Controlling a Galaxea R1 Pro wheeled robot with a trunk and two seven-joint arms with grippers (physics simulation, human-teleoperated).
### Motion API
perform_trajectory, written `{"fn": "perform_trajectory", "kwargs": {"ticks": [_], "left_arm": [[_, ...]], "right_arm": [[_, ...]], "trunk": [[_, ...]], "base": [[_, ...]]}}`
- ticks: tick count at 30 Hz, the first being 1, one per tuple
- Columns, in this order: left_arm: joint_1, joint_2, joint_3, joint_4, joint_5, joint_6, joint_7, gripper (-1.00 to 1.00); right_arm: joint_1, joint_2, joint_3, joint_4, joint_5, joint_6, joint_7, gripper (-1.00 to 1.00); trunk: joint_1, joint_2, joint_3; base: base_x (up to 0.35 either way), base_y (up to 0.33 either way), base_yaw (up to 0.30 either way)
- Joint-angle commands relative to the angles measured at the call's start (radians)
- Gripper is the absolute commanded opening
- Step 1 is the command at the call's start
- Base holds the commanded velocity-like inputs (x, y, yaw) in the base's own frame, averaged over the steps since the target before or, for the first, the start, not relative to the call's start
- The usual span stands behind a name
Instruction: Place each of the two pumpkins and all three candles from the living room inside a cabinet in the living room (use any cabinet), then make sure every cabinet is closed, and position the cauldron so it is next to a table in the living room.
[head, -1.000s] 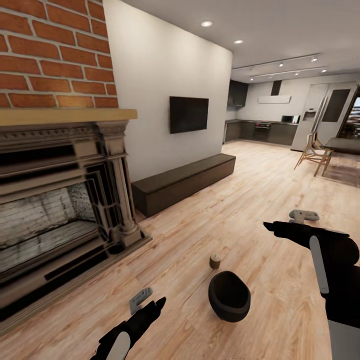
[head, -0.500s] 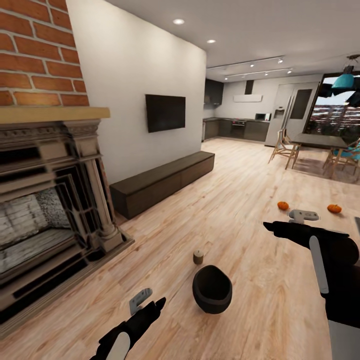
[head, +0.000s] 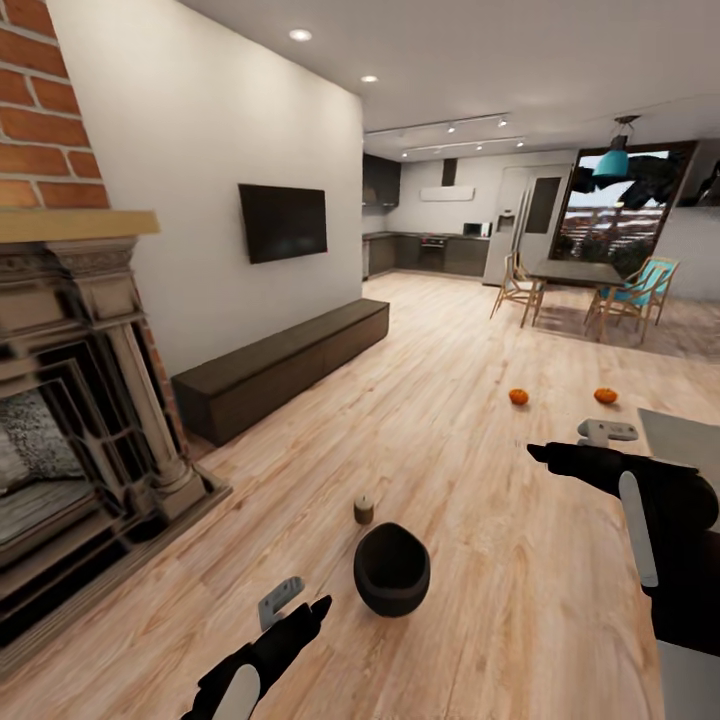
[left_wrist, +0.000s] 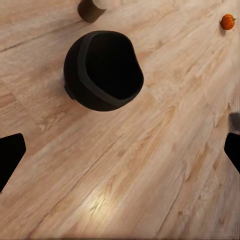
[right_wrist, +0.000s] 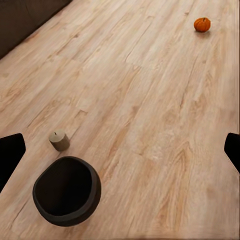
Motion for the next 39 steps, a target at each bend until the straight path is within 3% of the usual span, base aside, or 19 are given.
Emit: {"fn": "perform_trajectory", "kwargs": {"ticks": [1,5,14,39], "left_arm": [[0.0,0.0,-0.001,-0.002,0.011,0.003,0.009,1.0],[0.0,0.0,0.0,-0.002,0.011,0.003,0.009,1.0],[0.0,0.0,0.042,-0.001,0.011,0.003,0.009,1.0],[0.0,0.0,0.048,0.02,0.012,-0.018,0.009,1.0]], "right_arm": [[-0.001,0.0,-0.001,-0.001,-0.001,0.005,0.002,1.0],[-0.001,0.0,-0.001,0.0,-0.001,0.005,0.002,1.0],[-0.001,-0.002,-0.001,-0.001,-0.003,0.005,0.002,1.0],[-0.001,0.002,0.0,0.0,-0.003,0.005,0.002,1.0]], "trunk": [[0.0,-0.001,-0.002],[0.0,-0.001,-0.004],[0.0,-0.001,-0.009],[0.0,-0.001,-0.023]], "base": [[0.0,0.0,-0.273],[0.0,0.0,-0.273],[0.0,0.0,-0.273],[0.015,0.008,-0.272]]}}
